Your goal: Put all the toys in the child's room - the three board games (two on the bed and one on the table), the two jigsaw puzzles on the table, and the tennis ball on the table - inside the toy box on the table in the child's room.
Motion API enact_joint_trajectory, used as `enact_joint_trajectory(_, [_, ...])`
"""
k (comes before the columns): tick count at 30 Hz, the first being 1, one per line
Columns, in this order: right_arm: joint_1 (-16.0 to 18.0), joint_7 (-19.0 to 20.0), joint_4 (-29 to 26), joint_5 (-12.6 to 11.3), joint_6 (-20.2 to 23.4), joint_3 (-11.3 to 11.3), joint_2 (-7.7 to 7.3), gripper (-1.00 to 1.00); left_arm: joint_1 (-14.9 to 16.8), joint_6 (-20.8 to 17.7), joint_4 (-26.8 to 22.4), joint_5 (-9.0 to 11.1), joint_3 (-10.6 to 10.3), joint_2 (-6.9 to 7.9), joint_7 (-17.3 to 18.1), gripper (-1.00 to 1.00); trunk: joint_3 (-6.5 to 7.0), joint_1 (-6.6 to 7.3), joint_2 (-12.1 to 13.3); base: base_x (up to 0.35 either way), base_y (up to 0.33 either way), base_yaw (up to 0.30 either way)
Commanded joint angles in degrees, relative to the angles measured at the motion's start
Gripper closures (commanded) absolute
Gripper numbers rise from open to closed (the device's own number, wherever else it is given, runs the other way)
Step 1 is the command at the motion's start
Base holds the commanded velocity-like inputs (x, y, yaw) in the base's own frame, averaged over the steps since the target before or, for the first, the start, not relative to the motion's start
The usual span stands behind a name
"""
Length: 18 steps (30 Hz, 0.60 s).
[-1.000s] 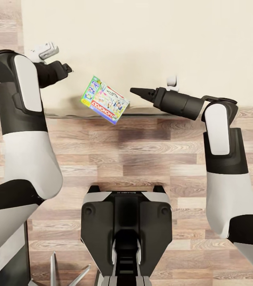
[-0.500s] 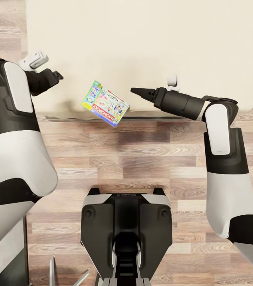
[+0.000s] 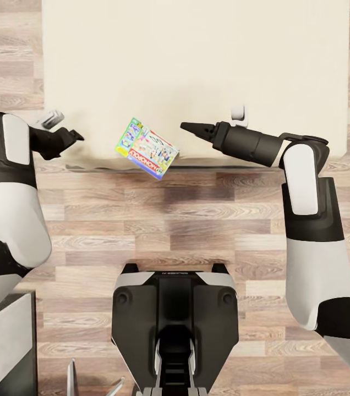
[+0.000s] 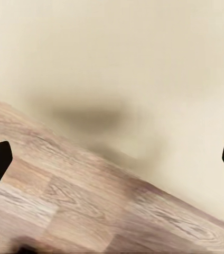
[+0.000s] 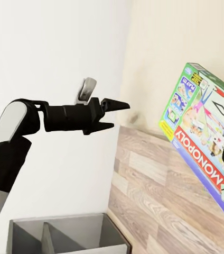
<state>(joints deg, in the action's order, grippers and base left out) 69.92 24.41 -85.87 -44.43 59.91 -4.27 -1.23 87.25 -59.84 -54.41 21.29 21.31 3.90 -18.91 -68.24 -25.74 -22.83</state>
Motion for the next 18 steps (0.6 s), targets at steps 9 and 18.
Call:
enact_joint_trajectory(9, [-0.03, 0.55, -0.01, 0.57, 0.09, -0.04, 0.0, -1.0, -0.2, -0.16, 2.52, 4.81, -0.22, 3.69, -0.52, -1.0, 0.77, -0.04, -0.09, 0.0, 0.0, 0.0])
enact_joint_trajectory(18, [-0.04, 0.55, 0.0, 0.57, 0.09, -0.04, 0.01, -1.0, -0.25, -0.16, 2.47, 5.15, -0.26, 5.35, -0.52, -1.0, 1.59, -0.04, -0.09, 0.0, 0.0, 0.0])
